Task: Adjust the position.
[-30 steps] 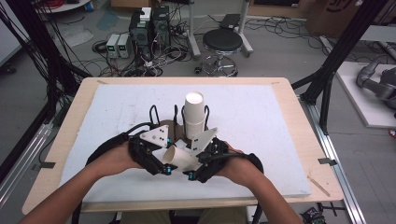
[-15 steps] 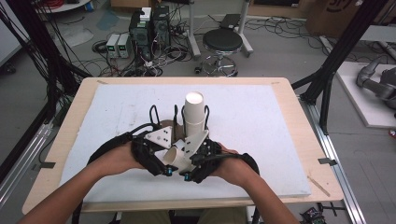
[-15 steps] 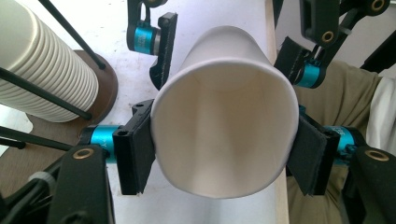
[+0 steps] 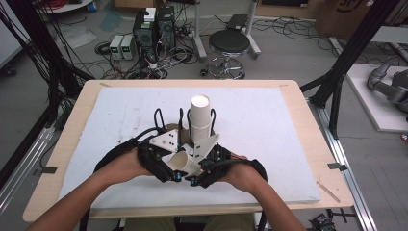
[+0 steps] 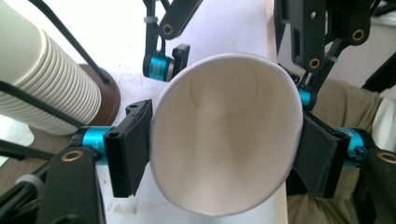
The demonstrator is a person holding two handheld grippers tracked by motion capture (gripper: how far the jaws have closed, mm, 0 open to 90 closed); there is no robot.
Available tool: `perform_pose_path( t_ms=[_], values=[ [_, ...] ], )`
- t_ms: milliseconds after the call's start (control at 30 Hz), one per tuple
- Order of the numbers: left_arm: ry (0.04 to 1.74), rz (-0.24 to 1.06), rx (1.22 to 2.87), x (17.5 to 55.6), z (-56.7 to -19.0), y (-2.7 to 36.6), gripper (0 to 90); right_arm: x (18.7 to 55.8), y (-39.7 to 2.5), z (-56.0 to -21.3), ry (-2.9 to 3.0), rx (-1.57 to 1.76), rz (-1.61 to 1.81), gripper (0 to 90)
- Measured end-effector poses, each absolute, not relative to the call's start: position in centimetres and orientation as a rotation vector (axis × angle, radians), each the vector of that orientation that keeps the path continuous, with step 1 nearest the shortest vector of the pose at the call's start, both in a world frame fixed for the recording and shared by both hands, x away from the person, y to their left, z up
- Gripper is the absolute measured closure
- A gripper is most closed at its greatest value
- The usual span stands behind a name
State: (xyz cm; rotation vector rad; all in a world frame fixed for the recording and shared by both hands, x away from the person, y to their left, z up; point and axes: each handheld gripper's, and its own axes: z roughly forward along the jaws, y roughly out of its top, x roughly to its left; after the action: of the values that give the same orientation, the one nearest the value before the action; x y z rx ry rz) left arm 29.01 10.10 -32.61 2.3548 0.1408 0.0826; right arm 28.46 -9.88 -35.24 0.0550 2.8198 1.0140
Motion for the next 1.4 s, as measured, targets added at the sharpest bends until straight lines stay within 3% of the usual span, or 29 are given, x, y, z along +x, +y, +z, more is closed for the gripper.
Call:
perform_pose_path(
  t_ms=[167, 667, 1067, 1400],
  values=[
    [0.160, 0.080, 2.275, 29.0, -33.0, 10.4, 17.8, 28.5, -10.3, -35.5, 2.826, 0.050, 1.068, 37.0],
    [0.292, 0.102, 2.016, 28.5, -34.9, 14.4, 17.9, 28.9, -13.2, -35.9, 2.746, 0.149, 1.219, 36.9],
    [0.492, 0.245, 1.774, 28.2, -37.7, 19.0, 19.4, 28.1, -17.1, -37.0, 2.514, 0.367, 1.424, 36.6],
    [0.564, 0.317, 1.693, 27.9, -39.8, 21.1, 19.0, 27.3, -20.6, -37.9, 2.322, 0.526, 1.492, 36.2]
  ],
)
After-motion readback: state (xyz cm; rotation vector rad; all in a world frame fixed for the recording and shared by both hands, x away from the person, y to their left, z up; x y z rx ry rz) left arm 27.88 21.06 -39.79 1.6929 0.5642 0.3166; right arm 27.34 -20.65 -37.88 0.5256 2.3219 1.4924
